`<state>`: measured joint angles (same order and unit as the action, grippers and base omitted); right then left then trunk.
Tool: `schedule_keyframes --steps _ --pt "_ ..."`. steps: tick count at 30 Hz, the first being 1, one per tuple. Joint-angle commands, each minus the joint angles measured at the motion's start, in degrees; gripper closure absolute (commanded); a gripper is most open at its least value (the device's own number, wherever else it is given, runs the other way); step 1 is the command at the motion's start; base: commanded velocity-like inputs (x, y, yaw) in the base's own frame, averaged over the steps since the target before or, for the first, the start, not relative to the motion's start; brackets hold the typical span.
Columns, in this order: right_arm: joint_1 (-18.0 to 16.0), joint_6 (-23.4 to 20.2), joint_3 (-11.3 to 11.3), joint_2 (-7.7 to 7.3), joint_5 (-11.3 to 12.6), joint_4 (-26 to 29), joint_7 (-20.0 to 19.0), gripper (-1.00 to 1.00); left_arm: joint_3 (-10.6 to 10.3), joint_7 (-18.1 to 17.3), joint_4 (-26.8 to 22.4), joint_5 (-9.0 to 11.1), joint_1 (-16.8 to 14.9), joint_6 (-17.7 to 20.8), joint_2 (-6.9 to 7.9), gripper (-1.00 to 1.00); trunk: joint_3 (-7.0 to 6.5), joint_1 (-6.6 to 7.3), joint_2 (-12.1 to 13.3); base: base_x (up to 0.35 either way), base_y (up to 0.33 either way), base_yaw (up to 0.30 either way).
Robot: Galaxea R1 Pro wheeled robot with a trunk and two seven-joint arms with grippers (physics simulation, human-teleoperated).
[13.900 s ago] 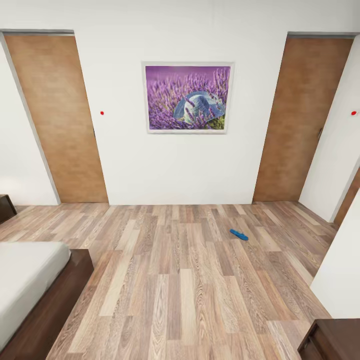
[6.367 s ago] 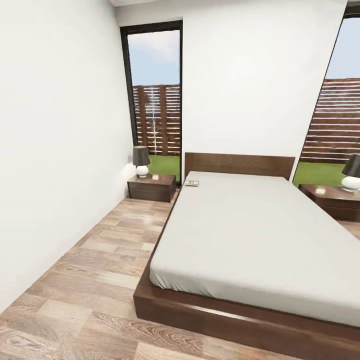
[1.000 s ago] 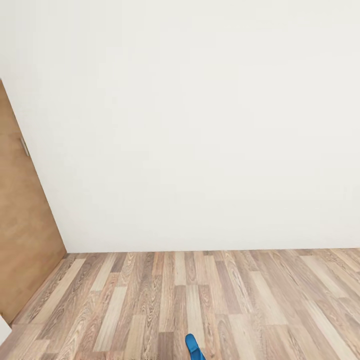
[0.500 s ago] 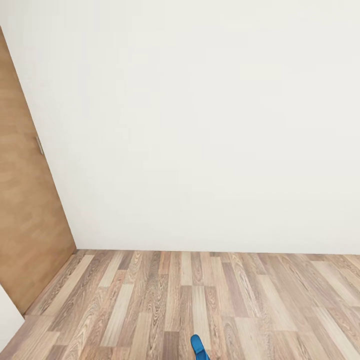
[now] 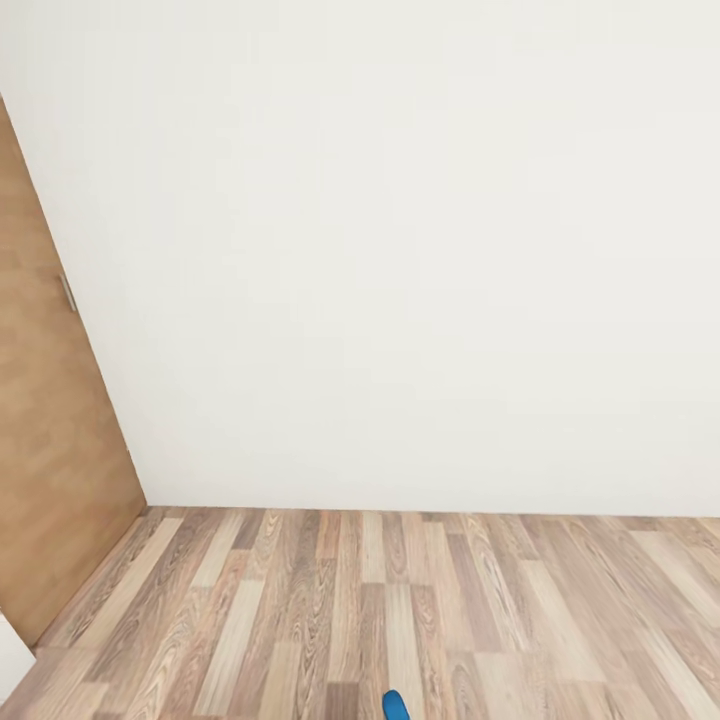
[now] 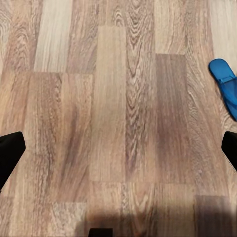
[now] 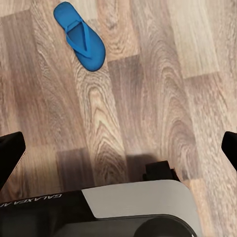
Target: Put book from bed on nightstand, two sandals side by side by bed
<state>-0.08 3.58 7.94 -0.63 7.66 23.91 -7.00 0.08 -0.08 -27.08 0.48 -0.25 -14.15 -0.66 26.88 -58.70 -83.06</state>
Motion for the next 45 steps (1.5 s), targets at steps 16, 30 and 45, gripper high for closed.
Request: schedule_keyframes --steps 16,30,45 --pt "-0.01 0.03 0.23 0.02 0.6 0.0 -0.47 -1.0 0.01 -0.01 0.03 0.05 -0.03 -0.18 0.02 -1.0 0.05 -0.03 -0.02 0.104 0.0 0.102" --pt "-0.01 0.04 0.23 0.02 0.6 0.0 -0.47 -1.0 -0.05 -0.01 0.02 -0.03 -0.02 -0.18 -0.03 -1.0 0.05 -0.03 -0.02 0.0 0.0 0.102" --pt "-0.01 0.05 0.23 0.02 0.6 0.01 -0.47 -1.0 0.0 0.16 -0.89 -0.01 -0.16 0.12 0.06 -1.0 0.05 -0.03 -0.02 0.0 0.0 0.001"
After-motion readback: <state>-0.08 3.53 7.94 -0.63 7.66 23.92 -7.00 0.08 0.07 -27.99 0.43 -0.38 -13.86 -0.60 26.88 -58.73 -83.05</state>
